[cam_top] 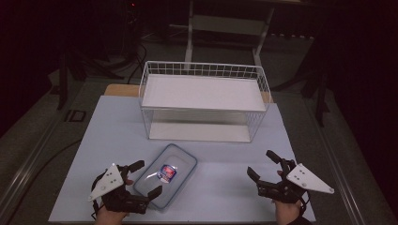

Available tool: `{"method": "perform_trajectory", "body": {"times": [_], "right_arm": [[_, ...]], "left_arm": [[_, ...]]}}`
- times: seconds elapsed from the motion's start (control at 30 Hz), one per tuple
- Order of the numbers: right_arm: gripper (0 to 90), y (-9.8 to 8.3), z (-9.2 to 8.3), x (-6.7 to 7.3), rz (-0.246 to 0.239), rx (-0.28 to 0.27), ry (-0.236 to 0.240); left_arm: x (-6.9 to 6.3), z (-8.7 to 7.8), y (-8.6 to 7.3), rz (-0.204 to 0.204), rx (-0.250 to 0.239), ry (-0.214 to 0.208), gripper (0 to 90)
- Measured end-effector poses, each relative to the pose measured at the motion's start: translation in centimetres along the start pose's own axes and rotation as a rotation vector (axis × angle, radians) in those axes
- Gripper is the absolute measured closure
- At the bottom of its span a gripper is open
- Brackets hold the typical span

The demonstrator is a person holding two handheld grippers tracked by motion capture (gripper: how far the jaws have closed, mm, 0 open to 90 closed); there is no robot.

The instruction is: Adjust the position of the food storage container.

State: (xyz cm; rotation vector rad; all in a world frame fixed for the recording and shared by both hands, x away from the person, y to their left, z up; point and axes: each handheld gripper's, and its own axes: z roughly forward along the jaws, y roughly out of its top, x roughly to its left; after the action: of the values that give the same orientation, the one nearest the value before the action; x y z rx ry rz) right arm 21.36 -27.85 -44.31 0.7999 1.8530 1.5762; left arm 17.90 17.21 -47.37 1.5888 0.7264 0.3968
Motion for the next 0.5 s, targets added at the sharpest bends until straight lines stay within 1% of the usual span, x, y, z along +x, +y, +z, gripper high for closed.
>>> {"method": "perform_trajectory", "body": {"times": [0.03, 0.07, 0.13, 0.17, 0.2, 0.23, 0.27, 0.3, 0.37, 0.4, 0.47, 0.5], "right_arm": [[13.9, 0.0, 0.0, 0.0, 0.000, 0.000, 0.000], [13.9, 0.3, -0.1, 0.1, 0.008, -0.006, 0.006], [13.9, 0.6, -0.2, 0.2, 0.007, -0.004, 0.004], [13.9, 0.8, -0.2, 0.3, 0.004, -0.001, 0.003], [13.9, 1.2, -0.3, 0.4, 0.006, -0.004, 0.007], [13.9, 1.2, -0.3, 0.4, 0.006, -0.004, 0.007], [13.9, 1.5, -0.4, 0.5, 0.002, -0.007, 0.007], [13.9, 2.0, -0.5, 0.6, -0.008, -0.008, 0.004], [13.8, 2.3, -0.5, 0.6, -0.009, -0.014, 0.010], [13.8, 2.5, -0.5, 0.6, -0.017, -0.014, 0.010], [13.8, 2.8, -0.6, 0.6, -0.015, -0.018, 0.015], [13.7, 3.0, -0.6, 0.6, -0.012, -0.024, 0.017]], "left_arm": [[0.0, 0.0, 0.0, 0.000, 0.000, 0.000, 0.7], [-0.2, 0.0, 0.3, -0.001, 0.001, -0.012, 0.7], [-0.3, 0.0, 0.5, -0.002, -0.001, -0.020, 0.7], [-0.5, 0.0, 0.9, -0.007, -0.004, -0.045, 0.7], [-0.7, 0.0, 1.2, -0.004, -0.003, -0.045, 0.7], [-0.7, 0.0, 1.2, -0.004, -0.003, -0.045, 0.7], [-1.3, 0.0, 1.9, 0.011, -0.001, -0.064, 0.7], [-1.5, 0.0, 2.2, 0.022, 0.006, -0.068, 0.7], [-2.0, 0.0, 2.9, 0.051, 0.023, -0.084, 0.7], [-2.2, 0.1, 3.1, 0.057, 0.033, -0.090, 0.7], [-2.6, 0.2, 3.6, 0.061, 0.049, -0.108, 2.1], [-2.7, 0.4, 3.7, 0.054, 0.066, -0.130, 3.6]]}}
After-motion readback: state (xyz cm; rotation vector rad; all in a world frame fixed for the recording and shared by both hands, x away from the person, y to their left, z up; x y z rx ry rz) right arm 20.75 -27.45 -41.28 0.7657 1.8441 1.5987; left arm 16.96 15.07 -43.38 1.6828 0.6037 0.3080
